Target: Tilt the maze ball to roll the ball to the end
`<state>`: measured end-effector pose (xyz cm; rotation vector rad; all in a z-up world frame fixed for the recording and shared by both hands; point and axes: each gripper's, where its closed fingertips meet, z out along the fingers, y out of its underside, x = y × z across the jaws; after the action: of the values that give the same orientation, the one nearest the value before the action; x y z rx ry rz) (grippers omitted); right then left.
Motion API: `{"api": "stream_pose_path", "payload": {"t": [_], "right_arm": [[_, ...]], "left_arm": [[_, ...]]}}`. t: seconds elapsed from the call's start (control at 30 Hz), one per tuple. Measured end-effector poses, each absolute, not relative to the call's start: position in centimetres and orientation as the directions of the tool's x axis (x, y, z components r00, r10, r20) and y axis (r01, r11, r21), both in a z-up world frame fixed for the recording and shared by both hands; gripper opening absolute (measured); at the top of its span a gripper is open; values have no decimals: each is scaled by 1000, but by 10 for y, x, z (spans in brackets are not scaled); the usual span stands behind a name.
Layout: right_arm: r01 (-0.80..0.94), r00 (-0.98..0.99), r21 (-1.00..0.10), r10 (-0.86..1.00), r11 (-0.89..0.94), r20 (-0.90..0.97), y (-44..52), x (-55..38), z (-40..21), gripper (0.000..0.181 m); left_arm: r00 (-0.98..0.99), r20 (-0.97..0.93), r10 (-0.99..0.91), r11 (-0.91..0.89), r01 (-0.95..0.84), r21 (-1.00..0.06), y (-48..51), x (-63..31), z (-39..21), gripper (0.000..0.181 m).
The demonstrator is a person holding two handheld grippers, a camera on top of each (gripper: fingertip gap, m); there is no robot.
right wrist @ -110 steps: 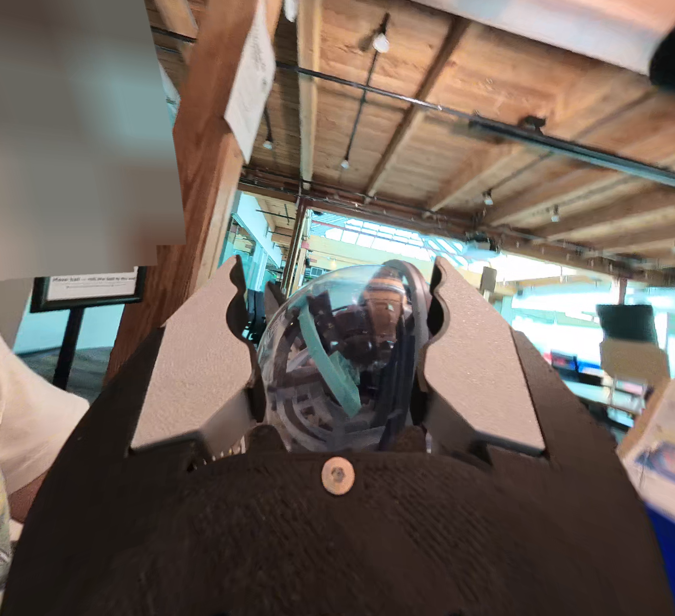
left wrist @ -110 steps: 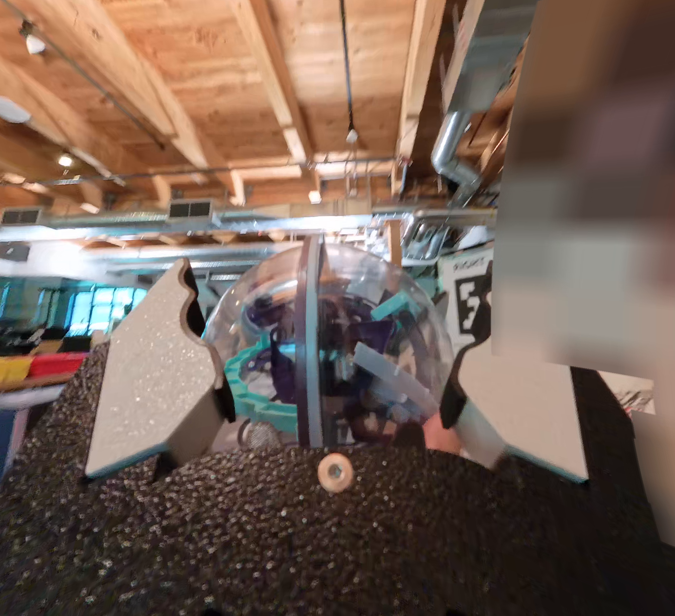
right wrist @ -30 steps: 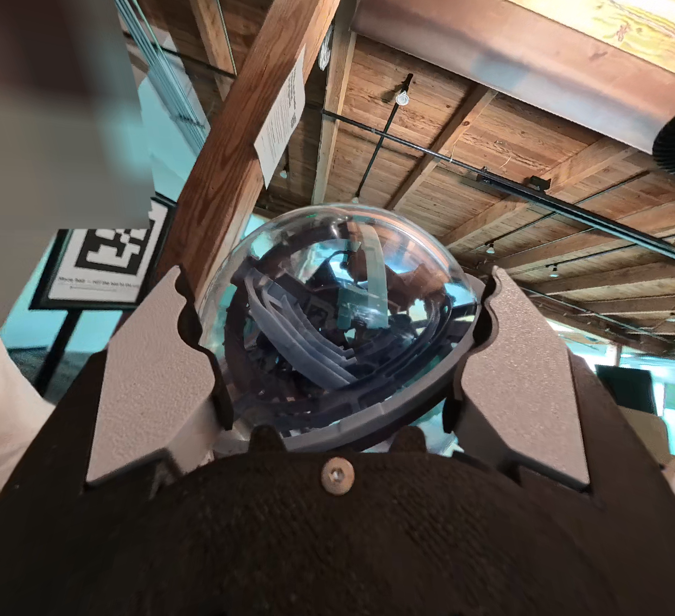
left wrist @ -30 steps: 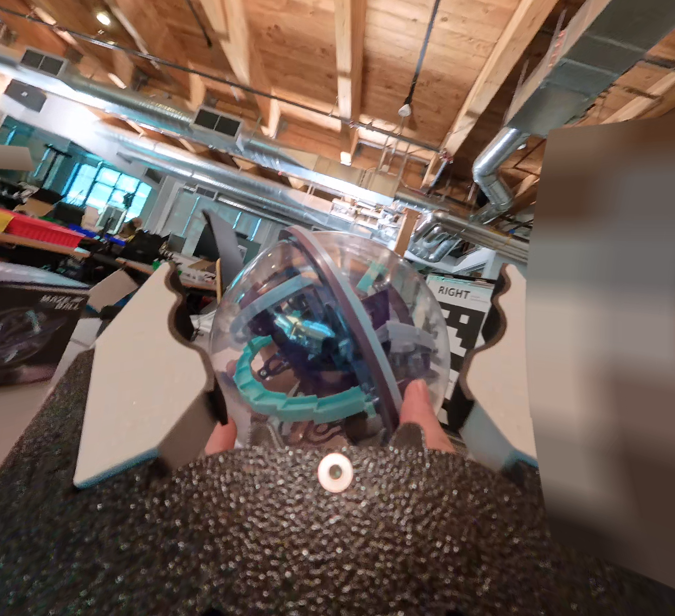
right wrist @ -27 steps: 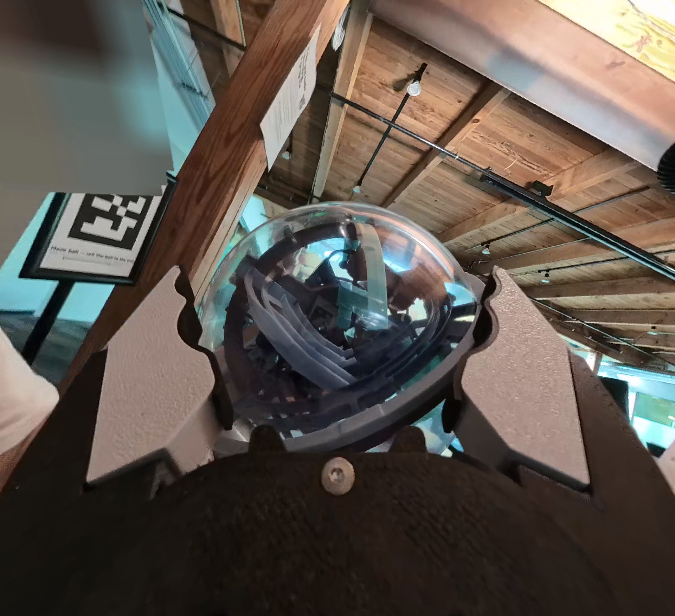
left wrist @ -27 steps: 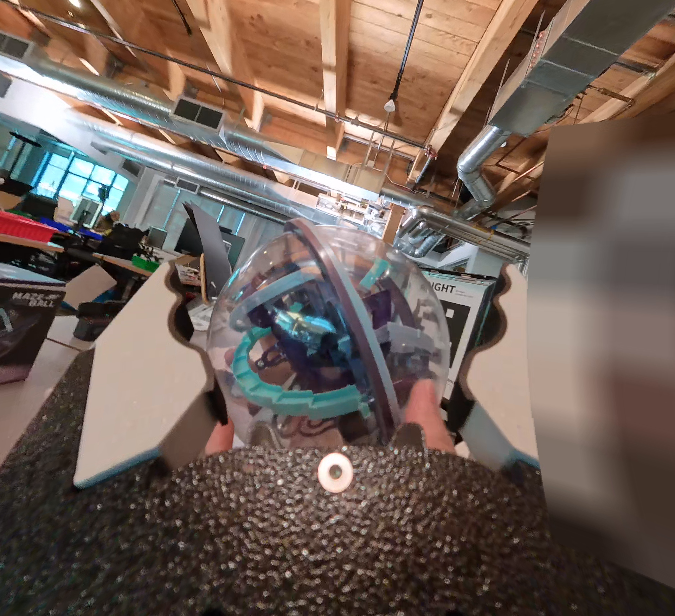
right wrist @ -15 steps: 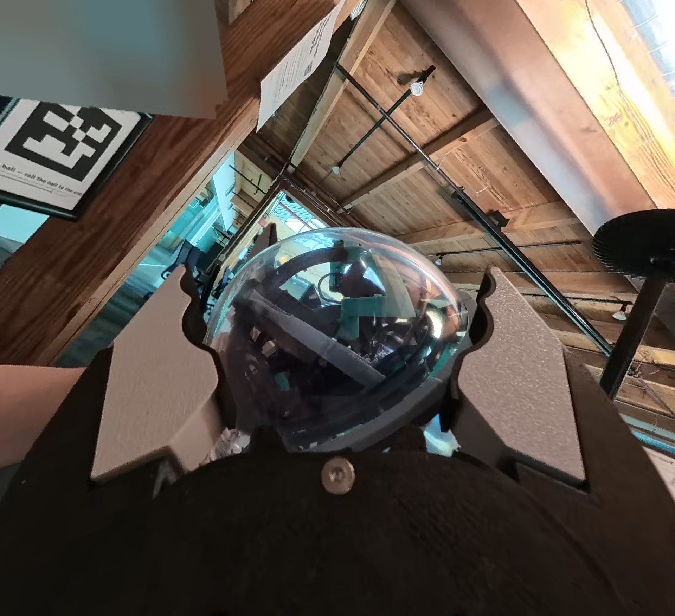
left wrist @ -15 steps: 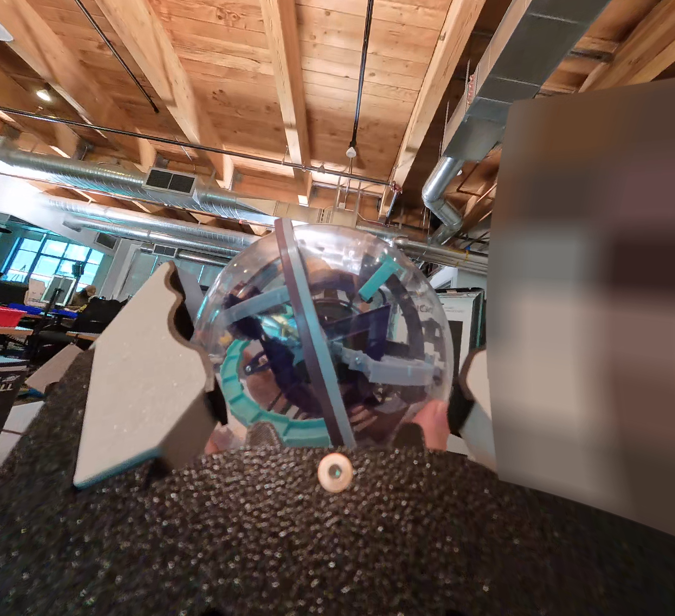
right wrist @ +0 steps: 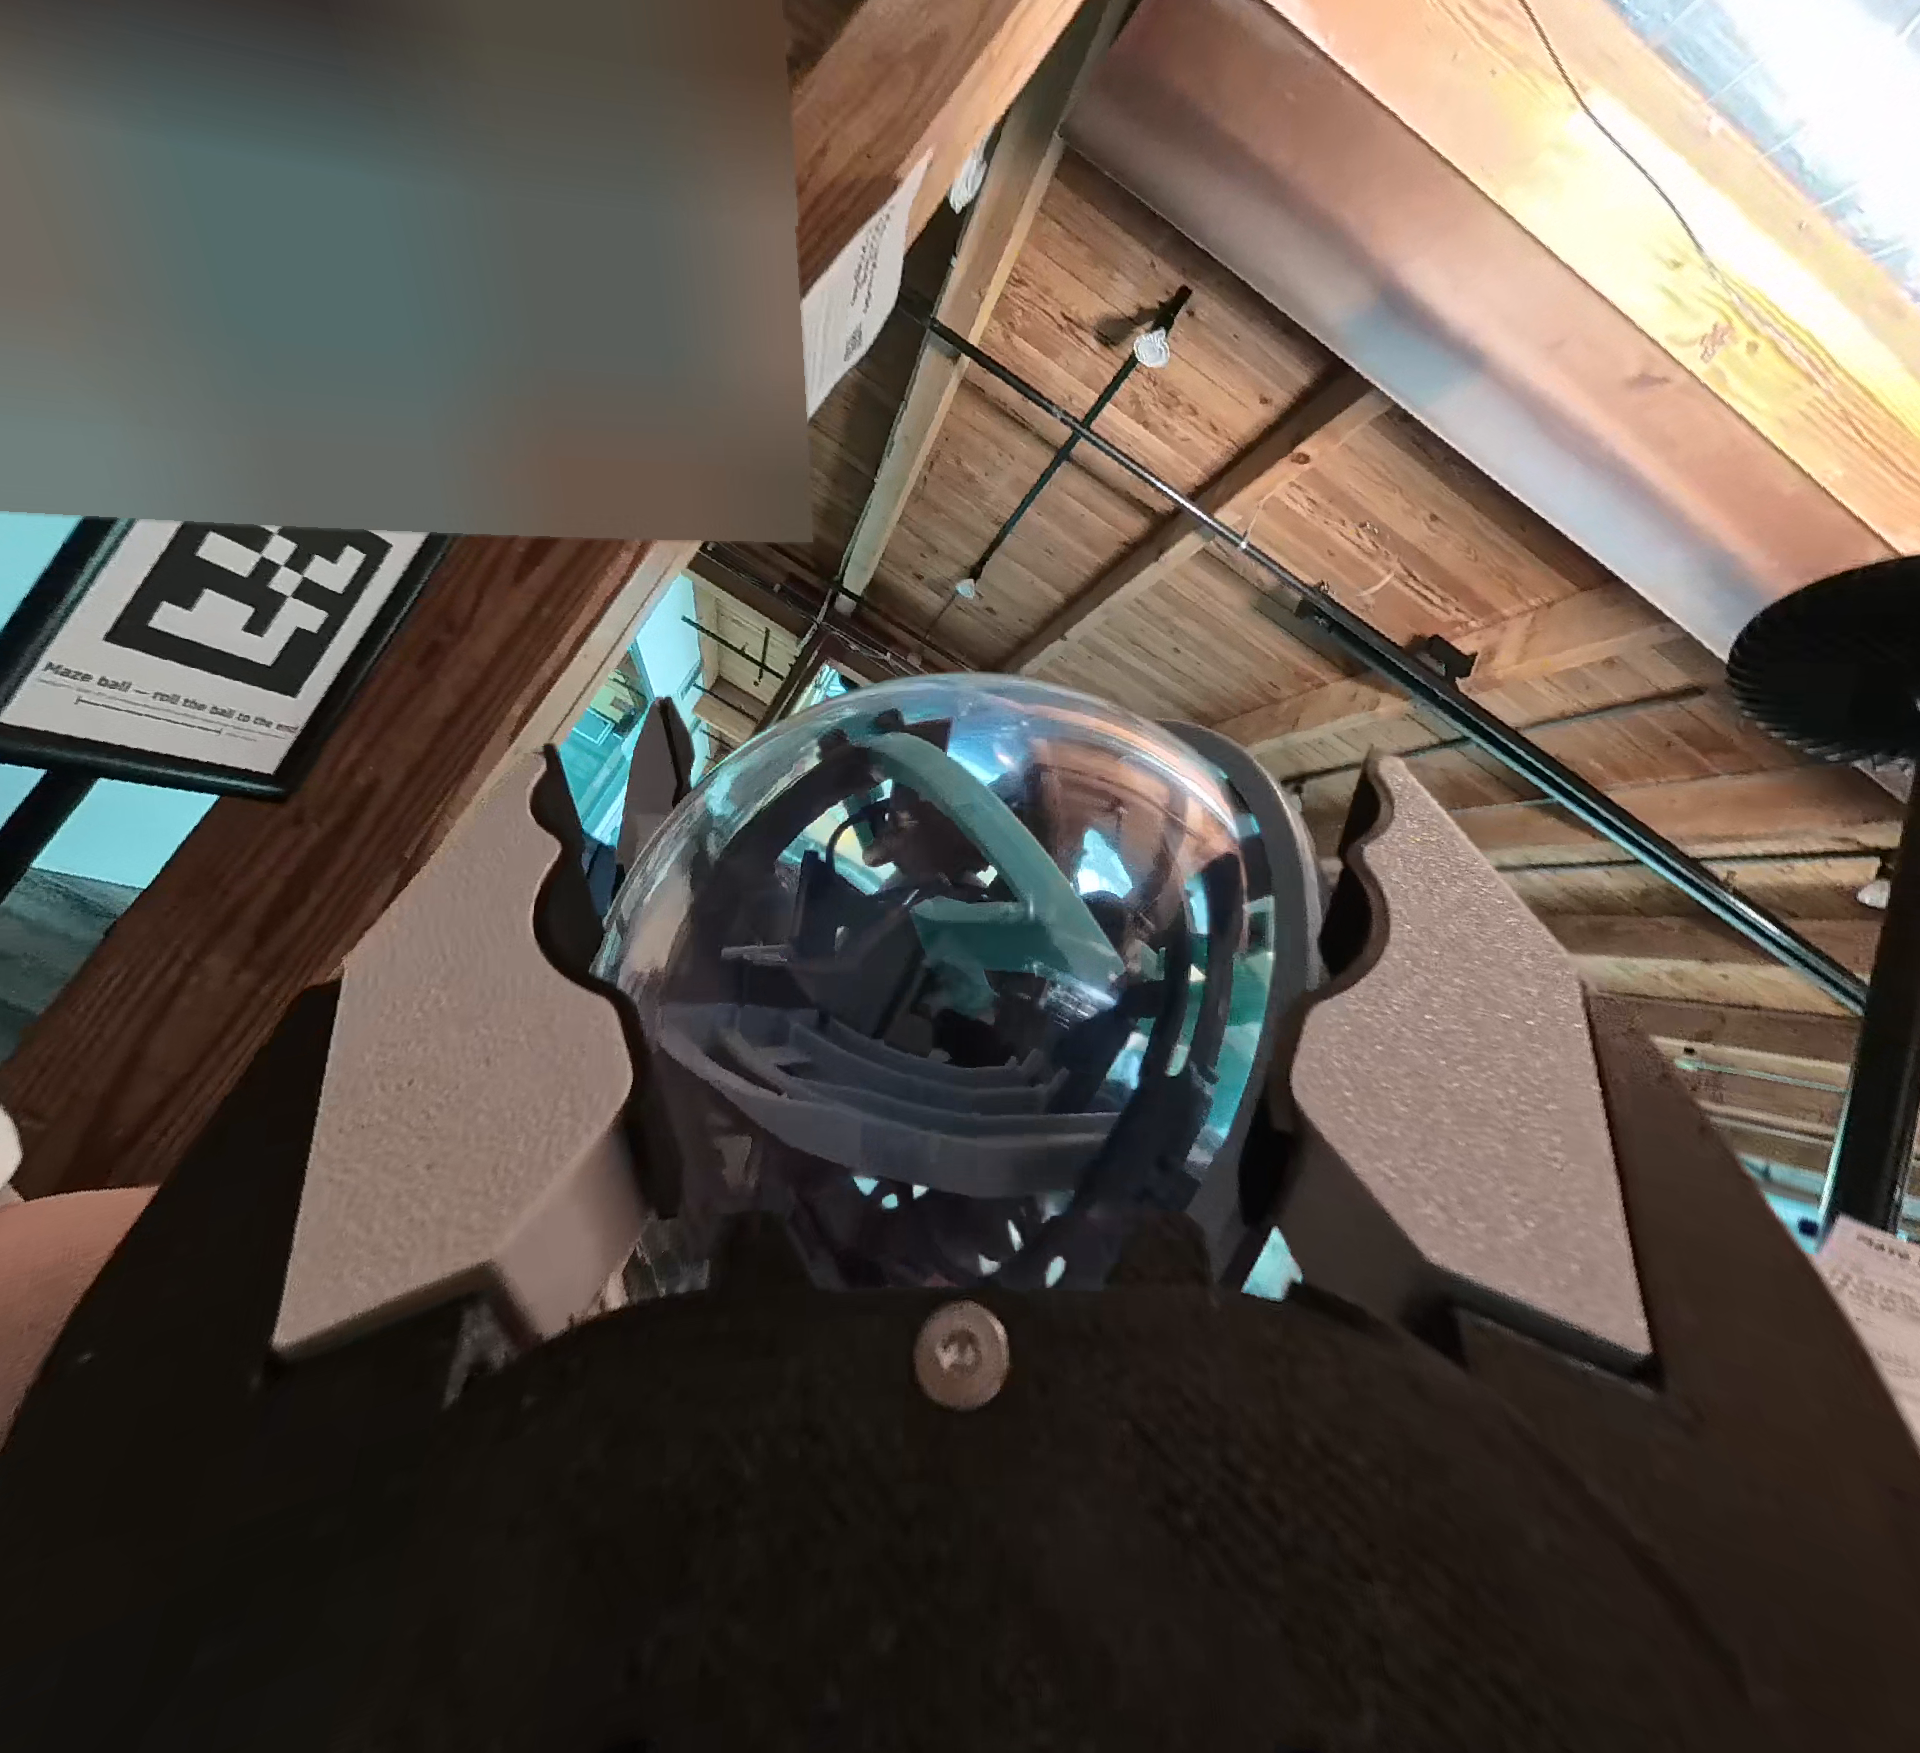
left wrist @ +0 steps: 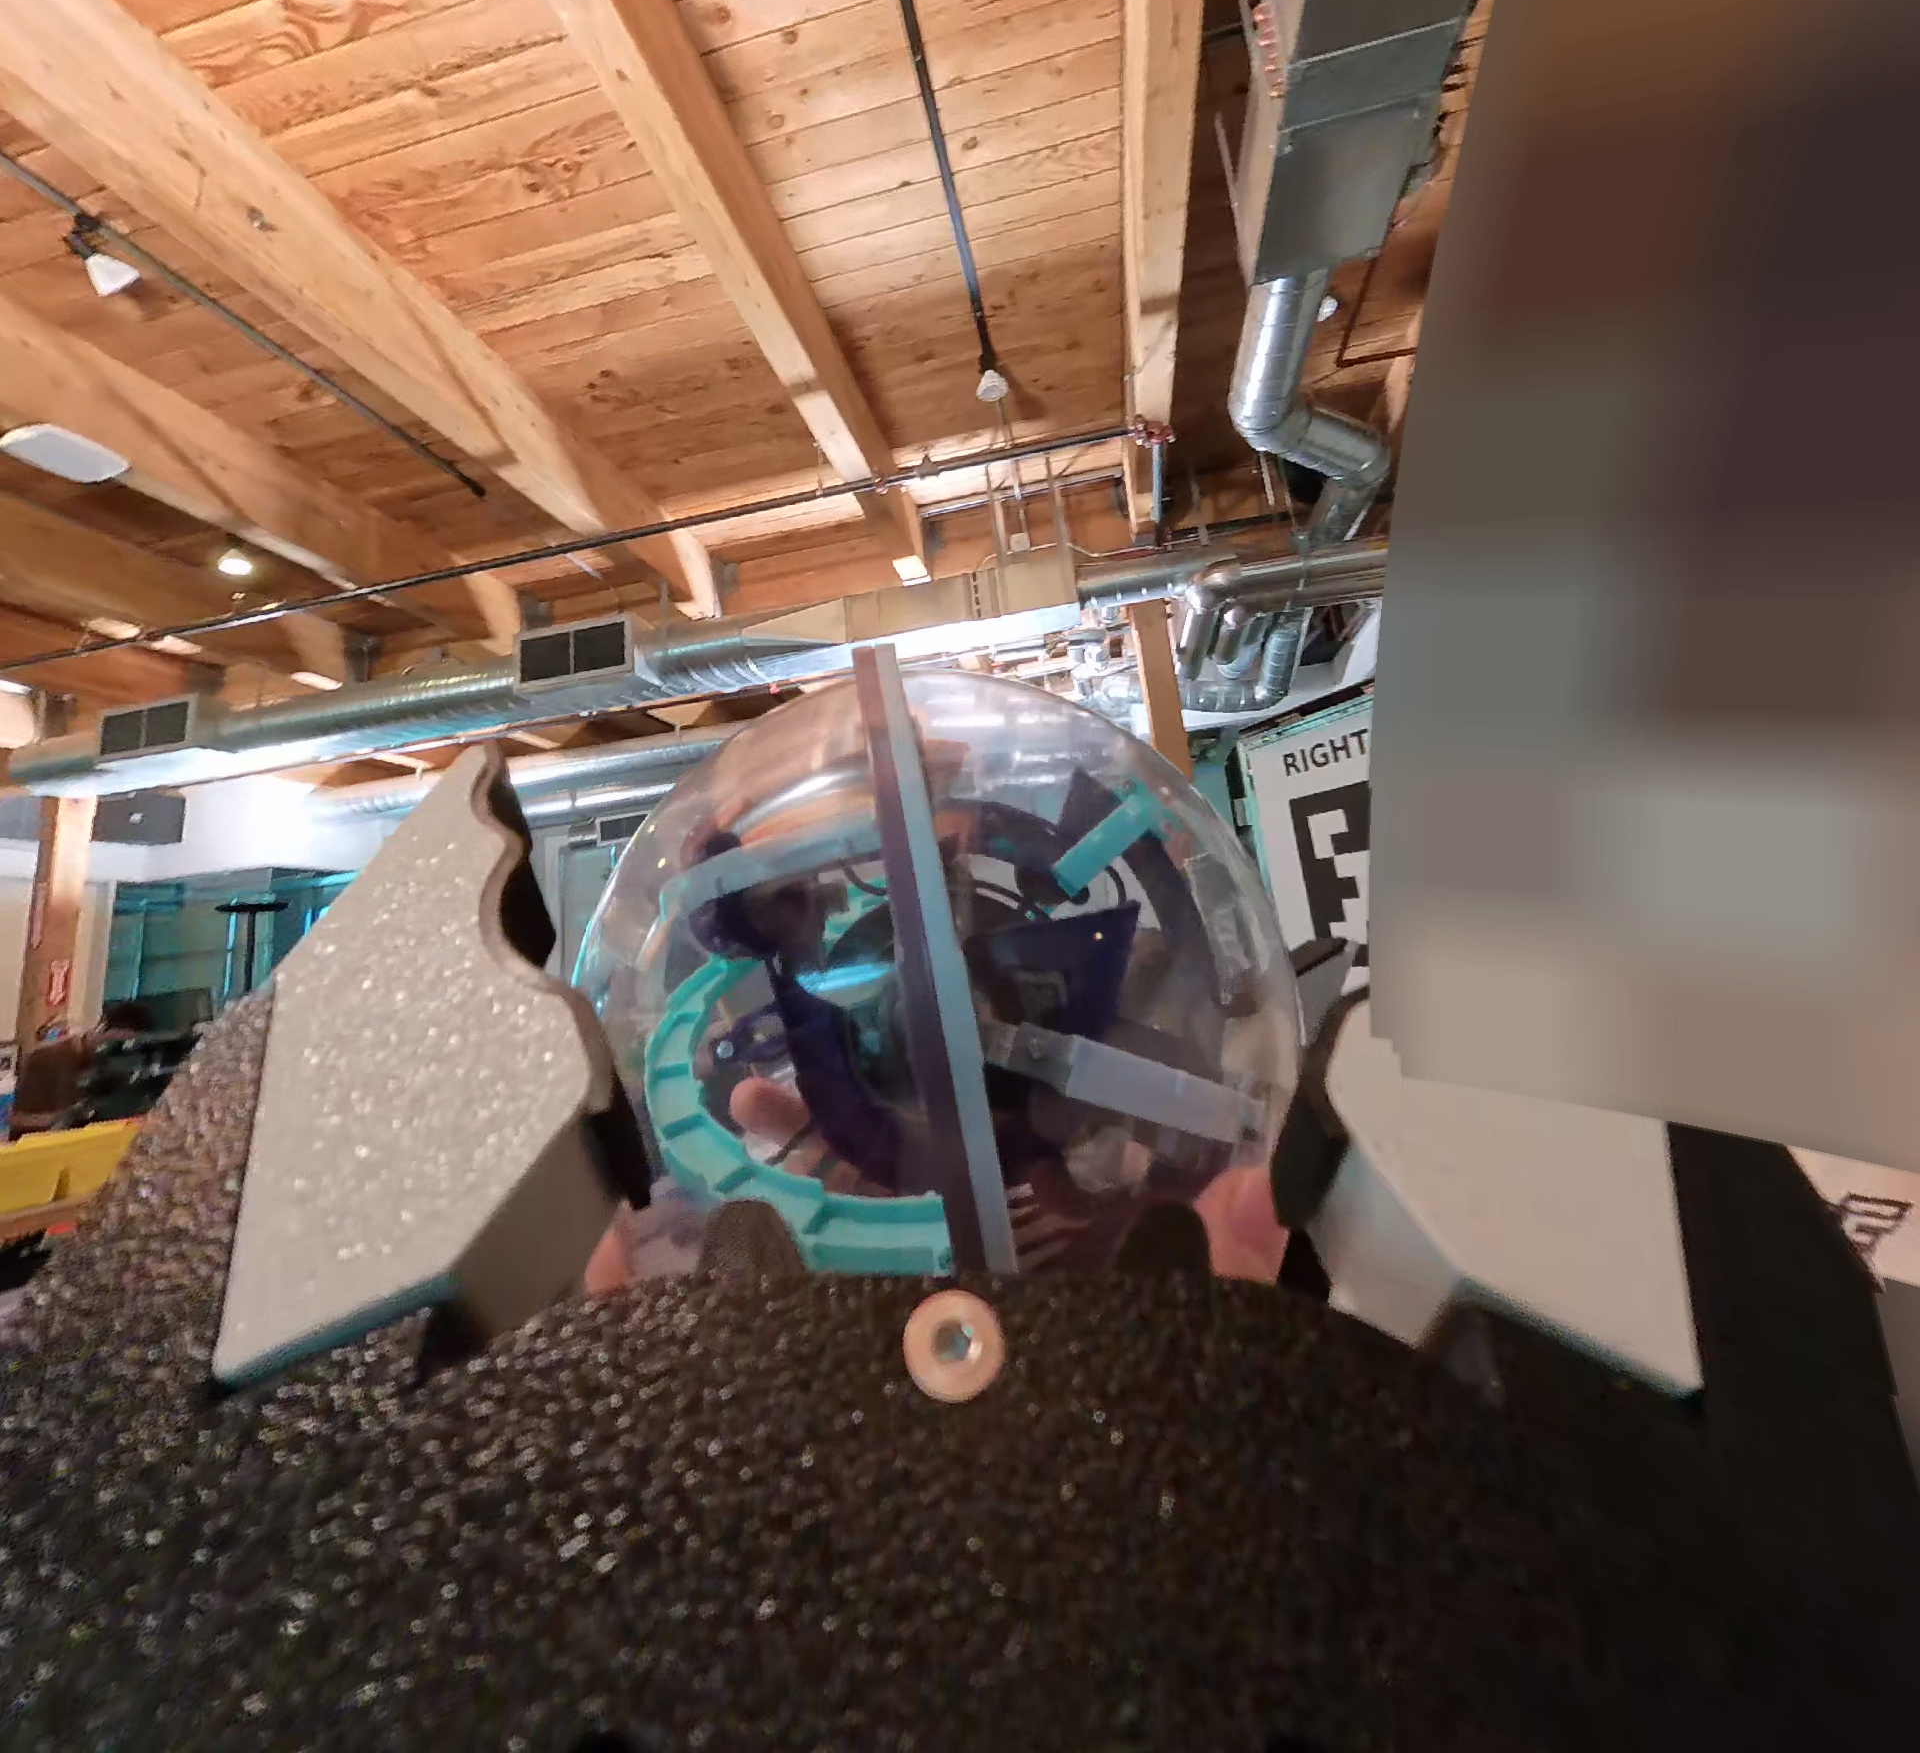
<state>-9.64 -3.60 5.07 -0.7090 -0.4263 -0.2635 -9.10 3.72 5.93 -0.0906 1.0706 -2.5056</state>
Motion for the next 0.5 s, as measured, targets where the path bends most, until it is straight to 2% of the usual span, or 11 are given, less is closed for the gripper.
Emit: {"api": "stream_pose_path", "payload": {"t": [0.27, 0.5], "right_arm": [[365, 870, -524, -81, 770, 487, -46, -105, 53, 139], [353, 875, -527, -73, 773, 479, -45, -104, 53, 139]], "left_arm": [[-896, -200, -396, -615, 420, -667, 34, -104, 60, 156], [-894, -207, -399, -612, 427, -666, 35, -104, 59, 156]]}}
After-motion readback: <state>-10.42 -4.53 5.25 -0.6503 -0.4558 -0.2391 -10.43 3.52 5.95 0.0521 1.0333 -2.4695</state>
